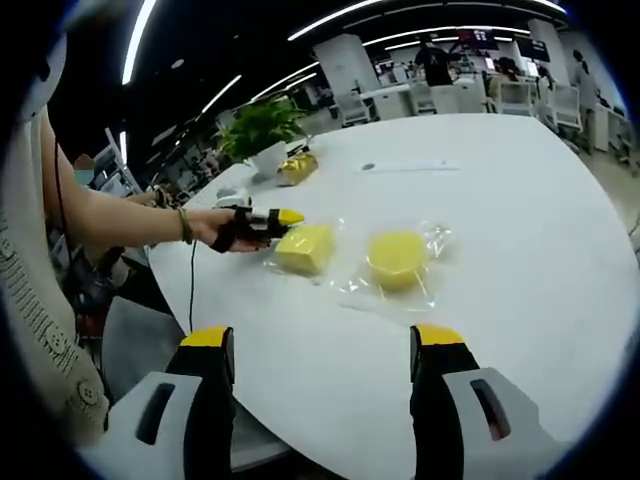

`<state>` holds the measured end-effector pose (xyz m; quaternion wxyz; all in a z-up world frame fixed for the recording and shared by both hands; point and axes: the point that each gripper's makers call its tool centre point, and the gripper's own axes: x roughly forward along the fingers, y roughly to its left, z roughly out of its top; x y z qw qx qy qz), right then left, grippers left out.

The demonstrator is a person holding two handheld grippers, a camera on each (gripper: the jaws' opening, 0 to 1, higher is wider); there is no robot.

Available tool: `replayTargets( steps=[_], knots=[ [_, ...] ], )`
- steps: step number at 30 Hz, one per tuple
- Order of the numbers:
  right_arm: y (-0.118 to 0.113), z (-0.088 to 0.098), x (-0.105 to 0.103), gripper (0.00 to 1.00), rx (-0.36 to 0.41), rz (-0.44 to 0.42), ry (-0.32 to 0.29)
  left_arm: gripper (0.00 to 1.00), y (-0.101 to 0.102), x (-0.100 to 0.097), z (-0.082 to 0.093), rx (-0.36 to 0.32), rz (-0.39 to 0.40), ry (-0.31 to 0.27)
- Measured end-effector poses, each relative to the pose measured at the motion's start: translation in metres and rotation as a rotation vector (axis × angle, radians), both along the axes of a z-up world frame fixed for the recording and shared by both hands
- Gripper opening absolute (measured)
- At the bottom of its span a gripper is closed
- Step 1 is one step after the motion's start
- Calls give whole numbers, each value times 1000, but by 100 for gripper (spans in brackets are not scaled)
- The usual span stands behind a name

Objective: Compare the silicone blocks by pressing each to a similar depth, holding the contact briefly, and releasing to observe deformation and rebound differences across the visible hardness samples.

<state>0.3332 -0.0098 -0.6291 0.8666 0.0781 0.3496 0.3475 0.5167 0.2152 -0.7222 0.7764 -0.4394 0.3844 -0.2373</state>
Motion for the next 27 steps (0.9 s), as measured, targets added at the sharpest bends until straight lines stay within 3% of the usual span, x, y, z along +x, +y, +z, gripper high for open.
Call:
replayTargets(
  steps=[2,4,7,13,18,27],
  knots=[
    [1,0,0,66,1,4,-1,7,0,-5,0,23,-46,-18],
    [3,0,0,66,6,11,1,0,-1,-3,9,33,-58,-90],
    [5,2,1,66,7,16,-2,0,-3,-3,15,40,-52,-98],
    [6,5,0,66,-3,30,-20,0,-8,-4,31,113,-93,-181],
    [8,11,-3,66,7,33,-41,0,-14,-9,57,123,-118,-224],
    [8,29,-11,66,24,40,-98,0,-34,-33,109,68,-159,-297]
  ],
)
